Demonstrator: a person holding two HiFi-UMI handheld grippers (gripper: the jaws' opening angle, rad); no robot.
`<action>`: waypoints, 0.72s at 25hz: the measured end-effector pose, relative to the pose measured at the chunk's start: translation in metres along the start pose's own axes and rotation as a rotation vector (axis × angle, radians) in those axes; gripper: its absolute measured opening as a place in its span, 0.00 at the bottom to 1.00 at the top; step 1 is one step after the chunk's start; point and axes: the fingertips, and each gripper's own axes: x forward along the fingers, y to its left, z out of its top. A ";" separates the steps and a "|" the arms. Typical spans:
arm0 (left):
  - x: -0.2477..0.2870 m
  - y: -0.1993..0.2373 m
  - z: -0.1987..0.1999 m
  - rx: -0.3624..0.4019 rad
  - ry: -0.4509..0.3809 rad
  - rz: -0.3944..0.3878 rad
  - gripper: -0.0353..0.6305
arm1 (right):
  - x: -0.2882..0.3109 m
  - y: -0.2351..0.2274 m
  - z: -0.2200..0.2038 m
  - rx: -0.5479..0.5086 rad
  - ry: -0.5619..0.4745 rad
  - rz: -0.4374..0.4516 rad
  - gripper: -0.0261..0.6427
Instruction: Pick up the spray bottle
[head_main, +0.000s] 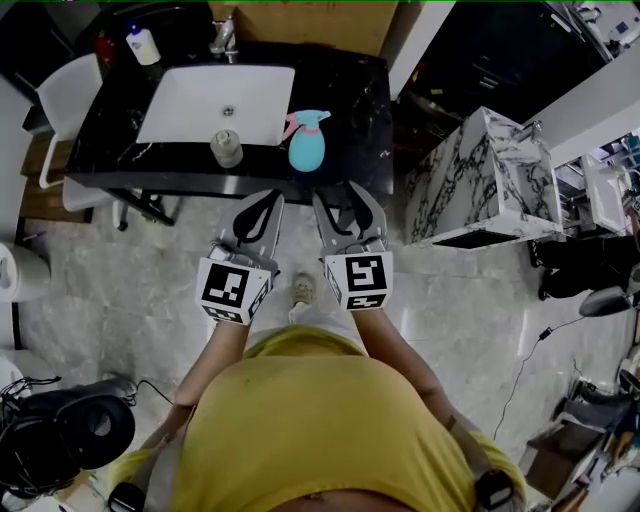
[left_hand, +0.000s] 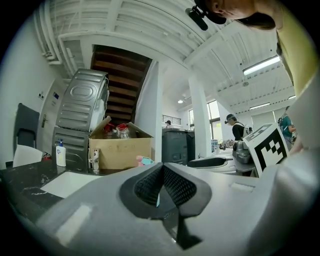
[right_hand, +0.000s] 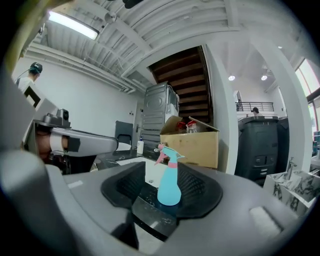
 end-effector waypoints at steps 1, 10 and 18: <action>0.008 0.005 -0.002 -0.003 0.004 0.010 0.06 | 0.011 -0.005 -0.003 0.003 0.006 0.012 0.33; 0.063 0.045 -0.025 -0.032 0.037 0.079 0.06 | 0.082 -0.035 -0.032 0.014 0.059 0.093 0.36; 0.075 0.064 -0.037 -0.047 0.077 0.114 0.06 | 0.104 -0.039 -0.048 0.036 0.099 0.130 0.38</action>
